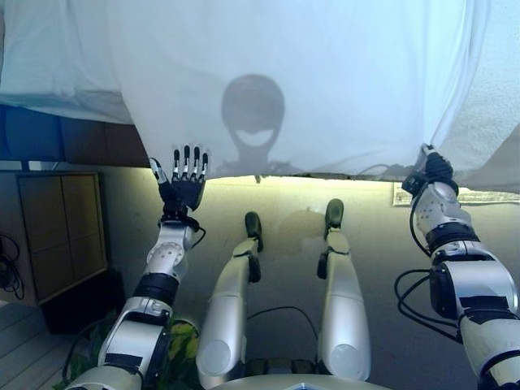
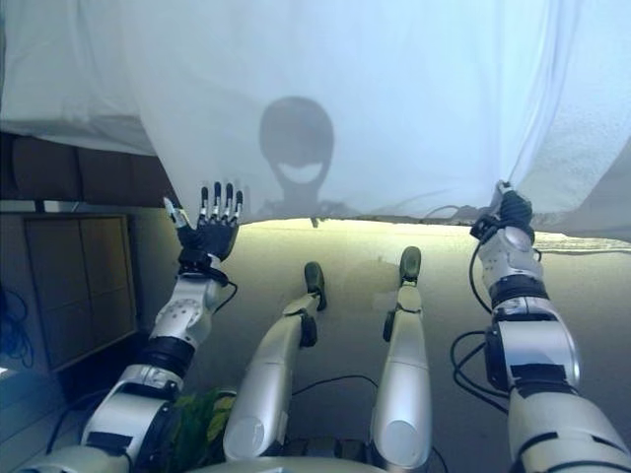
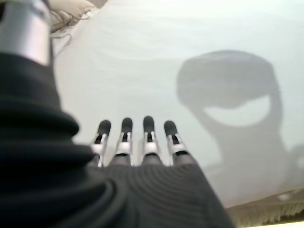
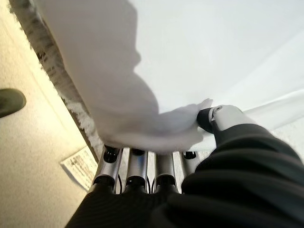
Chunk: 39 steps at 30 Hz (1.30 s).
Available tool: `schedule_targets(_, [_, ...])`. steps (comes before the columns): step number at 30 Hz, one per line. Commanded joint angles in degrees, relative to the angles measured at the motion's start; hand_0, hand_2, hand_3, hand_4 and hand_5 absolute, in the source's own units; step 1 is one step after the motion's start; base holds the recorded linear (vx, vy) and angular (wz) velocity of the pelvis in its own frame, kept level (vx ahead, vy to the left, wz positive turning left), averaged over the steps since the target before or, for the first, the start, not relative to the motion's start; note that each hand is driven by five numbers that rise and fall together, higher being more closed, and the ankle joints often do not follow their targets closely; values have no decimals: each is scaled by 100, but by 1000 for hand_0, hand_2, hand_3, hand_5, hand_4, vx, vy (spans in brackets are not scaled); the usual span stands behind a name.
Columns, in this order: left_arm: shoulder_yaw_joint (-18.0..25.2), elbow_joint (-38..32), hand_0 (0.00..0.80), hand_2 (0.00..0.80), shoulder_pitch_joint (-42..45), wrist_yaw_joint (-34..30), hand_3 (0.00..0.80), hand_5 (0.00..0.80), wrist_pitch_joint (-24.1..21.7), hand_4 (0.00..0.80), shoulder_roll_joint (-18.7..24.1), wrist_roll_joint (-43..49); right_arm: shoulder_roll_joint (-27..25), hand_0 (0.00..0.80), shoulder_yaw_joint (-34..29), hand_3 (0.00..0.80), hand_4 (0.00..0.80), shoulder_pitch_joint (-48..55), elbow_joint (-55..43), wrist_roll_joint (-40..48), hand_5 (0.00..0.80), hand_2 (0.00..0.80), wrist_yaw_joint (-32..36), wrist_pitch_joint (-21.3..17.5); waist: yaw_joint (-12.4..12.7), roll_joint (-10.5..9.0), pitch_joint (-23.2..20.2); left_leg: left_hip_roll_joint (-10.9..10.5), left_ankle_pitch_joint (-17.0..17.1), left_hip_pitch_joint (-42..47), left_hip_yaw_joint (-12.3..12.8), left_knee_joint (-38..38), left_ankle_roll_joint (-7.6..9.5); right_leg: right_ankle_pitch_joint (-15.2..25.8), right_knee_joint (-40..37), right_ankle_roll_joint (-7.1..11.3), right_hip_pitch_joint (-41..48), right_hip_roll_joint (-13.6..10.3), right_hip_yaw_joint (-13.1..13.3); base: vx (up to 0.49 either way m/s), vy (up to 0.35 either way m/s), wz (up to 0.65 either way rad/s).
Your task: Make the bed neatly
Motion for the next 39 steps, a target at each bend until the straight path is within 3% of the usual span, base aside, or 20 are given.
schedule_targets(1, [445,-193,0,0,-67,116,0,0,-81,0,75,155,-484,0,-158,0,0,1390,656,237,0,0,-452,388,-1,216,144,-163,-110,-193,27,152,-14,-60,438,191,-359,33,-39,9,-96,-2])
schedule_targets(7, [535,-60,0,0,-83,143,0,0,83,0,198,210,-432,0,-81,0,0,1384,614,184,0,0,23,554,57,52,144,-106,-122,-33,23,120,-33,-88,407,161,-130,76,-157,14,-99,-4])
schedule_targets(14, [558,351,0,0,33,-79,0,0,413,0,477,217,-331,0,217,0,0,1767,689,-326,0,0,1056,797,96,-179,144,23,-98,612,42,-80,-53,-109,213,142,592,111,-328,52,-99,-5])
schedule_targets(17, [515,373,0,0,75,-44,0,0,522,0,549,299,-306,0,383,0,0,1929,468,-386,0,0,1561,241,89,-290,144,72,-96,867,56,-137,-58,-116,140,133,894,123,-392,78,-97,-2])
schedule_targets(18, [492,334,0,0,121,-25,0,0,526,0,551,318,-289,0,468,0,0,1966,168,-244,0,0,2144,-237,83,-330,144,74,-93,955,46,-167,-55,-117,111,128,997,131,-412,80,-49,3])
schedule_targets(22, [515,246,0,0,437,-109,0,0,471,0,537,336,-76,0,951,0,0,2411,-1917,175,0,0,3102,-735,-14,-470,144,104,-43,1131,54,-237,-81,-155,78,92,1174,167,-424,61,-21,-2])
schedule_targets(24, [514,446,0,0,447,-245,0,0,492,0,497,322,-67,0,1134,0,0,2408,-2092,-14,0,0,3728,-1242,-45,-497,144,116,-8,1166,52,-287,-104,-192,94,76,1188,193,-418,52,-11,-2])
schedule_targets(26, [462,544,0,0,384,-281,0,0,543,0,506,303,-182,0,1285,0,0,2130,-2176,45,0,0,4148,-1367,-15,-485,144,107,20,1192,35,-340,-120,-228,105,64,1200,205,-438,20,-10,0])
schedule_targets(31, [342,788,0,0,152,-306,0,0,687,0,487,274,-521,0,1760,0,0,974,-1856,61,0,0,4250,-1250,161,-388,144,86,146,1084,-58,-439,-188,-296,151,41,1106,201,-527,16,-41,3])
schedule_targets(39, [127,976,0,0,-213,-692,0,0,793,0,529,417,-719,0,2163,0,0,-433,-753,-211,0,0,3713,-1006,450,-153,144,75,425,642,-290,-618,-242,-327,278,8,689,172,-719,22,-64,11])
